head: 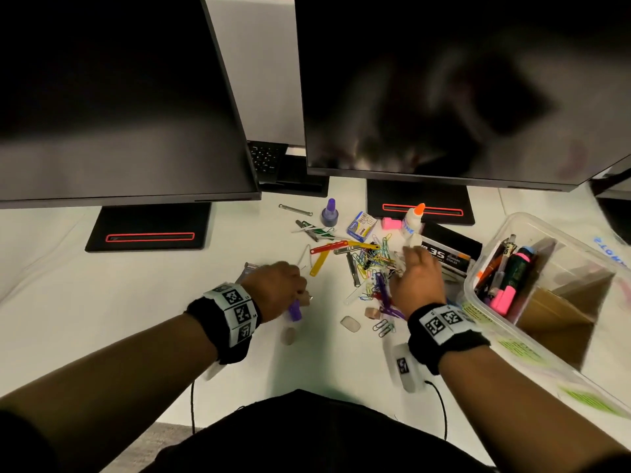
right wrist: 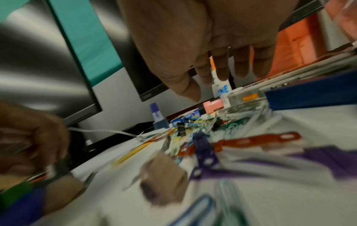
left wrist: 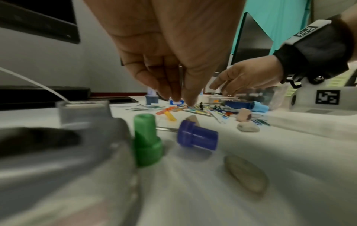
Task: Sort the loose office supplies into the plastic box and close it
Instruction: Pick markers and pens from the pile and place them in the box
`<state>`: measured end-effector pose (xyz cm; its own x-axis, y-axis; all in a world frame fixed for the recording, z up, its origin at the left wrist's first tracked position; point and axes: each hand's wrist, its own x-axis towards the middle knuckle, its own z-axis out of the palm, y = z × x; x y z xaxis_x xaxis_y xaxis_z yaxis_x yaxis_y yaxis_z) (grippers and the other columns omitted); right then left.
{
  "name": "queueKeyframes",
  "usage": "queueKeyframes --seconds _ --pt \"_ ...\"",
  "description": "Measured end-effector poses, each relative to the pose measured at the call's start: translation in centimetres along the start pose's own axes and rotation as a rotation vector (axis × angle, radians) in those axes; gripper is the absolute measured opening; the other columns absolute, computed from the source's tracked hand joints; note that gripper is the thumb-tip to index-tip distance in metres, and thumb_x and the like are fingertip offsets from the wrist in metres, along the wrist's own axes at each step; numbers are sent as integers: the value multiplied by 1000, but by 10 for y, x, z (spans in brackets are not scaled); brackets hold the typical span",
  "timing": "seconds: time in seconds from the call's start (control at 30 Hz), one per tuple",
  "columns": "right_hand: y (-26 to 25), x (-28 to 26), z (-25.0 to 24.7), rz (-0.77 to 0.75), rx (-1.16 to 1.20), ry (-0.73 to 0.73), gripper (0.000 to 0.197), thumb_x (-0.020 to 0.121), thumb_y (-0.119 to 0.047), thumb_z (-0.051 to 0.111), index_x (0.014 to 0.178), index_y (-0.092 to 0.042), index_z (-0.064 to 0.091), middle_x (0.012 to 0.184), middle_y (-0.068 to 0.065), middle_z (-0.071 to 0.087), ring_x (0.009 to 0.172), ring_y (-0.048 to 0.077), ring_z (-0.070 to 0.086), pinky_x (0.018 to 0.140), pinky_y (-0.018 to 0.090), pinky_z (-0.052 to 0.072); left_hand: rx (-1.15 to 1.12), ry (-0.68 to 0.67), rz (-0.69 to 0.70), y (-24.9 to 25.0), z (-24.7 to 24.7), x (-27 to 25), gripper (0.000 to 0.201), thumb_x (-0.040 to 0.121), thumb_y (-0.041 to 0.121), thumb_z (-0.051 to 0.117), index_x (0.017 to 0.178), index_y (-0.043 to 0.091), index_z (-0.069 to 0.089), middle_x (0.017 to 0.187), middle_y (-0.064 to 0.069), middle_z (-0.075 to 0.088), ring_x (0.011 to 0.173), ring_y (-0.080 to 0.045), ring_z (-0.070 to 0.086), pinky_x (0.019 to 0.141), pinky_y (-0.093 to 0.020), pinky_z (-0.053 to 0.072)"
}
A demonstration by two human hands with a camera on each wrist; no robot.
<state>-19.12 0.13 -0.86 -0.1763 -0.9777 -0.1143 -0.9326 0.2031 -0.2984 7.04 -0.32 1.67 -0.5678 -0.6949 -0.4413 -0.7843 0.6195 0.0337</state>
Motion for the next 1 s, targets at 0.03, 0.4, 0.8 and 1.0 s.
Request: queueKeyframes --seconds 0.03,0.4,0.8,1.0 --pt "0 9 -1 65 0 -20 66 81 -18 62 140 -6 36 147 16 35 135 36 30 114 45 24 -18 17 -79 -7 -4 -4 33 95 22 47 128 22 52 132 3 49 123 -18 43 99 -30 41" --pt "-10 22 -4 221 -148 -274 75 89 -26 51 148 -6 11 157 15 7 145 37 3 118 49 9 -428 29 -608 -38 9 -25 58 83 39 58 132 18 35 126 -11 52 111 -30 55 90 -40 50" --pt "-53 -16 -16 -136 53 -244 57 83 -24 60 136 -18 43 149 7 32 137 29 30 113 44 29 -500 -9 -504 -33 -6 -21 94 73 27 67 147 22 9 110 -10 64 99 -30 62 85 -37 53" --pt "-94 -25 -52 -468 191 -325 80 76 -27 72 144 -17 31 147 4 38 134 21 36 110 25 27 -590 146 -107 -9 -80 -19 107 70 19 77 147 38 5 115 11 48 92 -5 53 79 -7 42"
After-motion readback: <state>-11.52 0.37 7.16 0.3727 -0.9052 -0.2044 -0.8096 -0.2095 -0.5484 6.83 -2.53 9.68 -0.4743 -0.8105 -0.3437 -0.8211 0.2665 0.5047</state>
